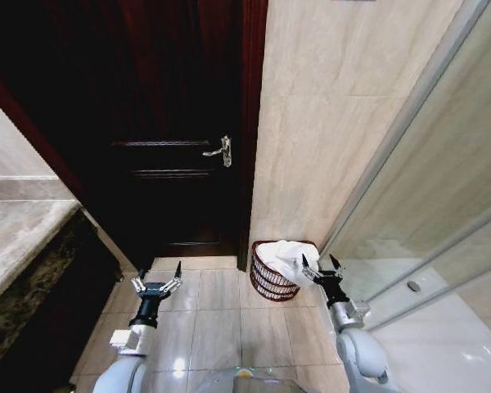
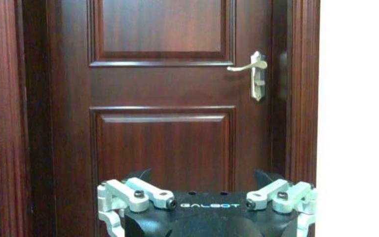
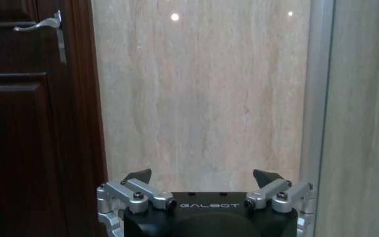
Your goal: Discard the used towel into the hamper.
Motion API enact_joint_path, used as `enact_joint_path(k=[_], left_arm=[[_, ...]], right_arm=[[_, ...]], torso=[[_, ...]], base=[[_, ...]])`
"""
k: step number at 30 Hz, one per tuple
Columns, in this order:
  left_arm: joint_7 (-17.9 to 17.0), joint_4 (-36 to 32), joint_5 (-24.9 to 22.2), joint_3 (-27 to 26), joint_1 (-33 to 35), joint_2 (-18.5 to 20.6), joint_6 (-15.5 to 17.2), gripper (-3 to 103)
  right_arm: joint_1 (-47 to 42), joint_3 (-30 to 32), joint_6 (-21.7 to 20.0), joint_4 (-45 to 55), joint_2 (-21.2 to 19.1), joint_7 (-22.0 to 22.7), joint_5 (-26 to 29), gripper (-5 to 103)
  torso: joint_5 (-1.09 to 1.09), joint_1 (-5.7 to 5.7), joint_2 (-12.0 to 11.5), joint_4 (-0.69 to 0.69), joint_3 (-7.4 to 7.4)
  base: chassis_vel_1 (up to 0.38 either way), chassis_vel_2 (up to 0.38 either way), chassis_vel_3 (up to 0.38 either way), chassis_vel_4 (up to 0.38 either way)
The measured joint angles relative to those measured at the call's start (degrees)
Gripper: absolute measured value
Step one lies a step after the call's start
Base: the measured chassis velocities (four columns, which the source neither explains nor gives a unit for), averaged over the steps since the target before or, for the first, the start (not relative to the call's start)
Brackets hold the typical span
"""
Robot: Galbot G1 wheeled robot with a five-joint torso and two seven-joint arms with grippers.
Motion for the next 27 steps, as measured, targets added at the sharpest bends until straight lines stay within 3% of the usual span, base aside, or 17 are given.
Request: enact_joint_path(k=[5,12,18,24,27], left_arm=[[-0.13,1.27,0.36,0.47,-1.01,-0.41,-0.22,100],[0.01,4.12,0.79,0.48,-1.71,-1.12,-3.23,100],[-0.14,3.86,0.56,-0.54,-3.36,-2.97,0.23,100],[-1.7,3.38,0.53,-0.68,-4.42,-0.47,4.38,100],[-2.16,3.41,0.43,-0.67,-4.94,0.72,4.58,100]], right_arm=[[-0.46,0.07,1.8,-0.57,0.36,0.0,-0.93,100],[-1.67,-0.61,4.19,-1.89,1.22,-0.73,-0.91,100],[-1.23,-1.0,4.59,-3.82,2.59,-2.31,-0.25,100],[1.51,-1.16,4.38,-5.8,3.14,-2.06,-2.96,100],[2.43,-1.1,4.3,-6.28,3.23,-1.49,-3.74,100]], torso=[[0.01,-0.51,-1.14,0.0,-0.63],[0.01,-1.36,-3.06,-0.01,-1.71],[0.01,-2.13,-4.93,0.0,-2.79],[0.01,-2.97,-6.89,0.0,-3.9],[0.0,-3.23,-7.47,0.0,-4.21]], base=[[0.0,0.0,0.0,0.0],[0.0,0.0,0.0,0.0],[0.0,0.0,0.0,0.0],[0.0,0.0,0.0,0.0],[0.0,0.0,0.0,0.0]])
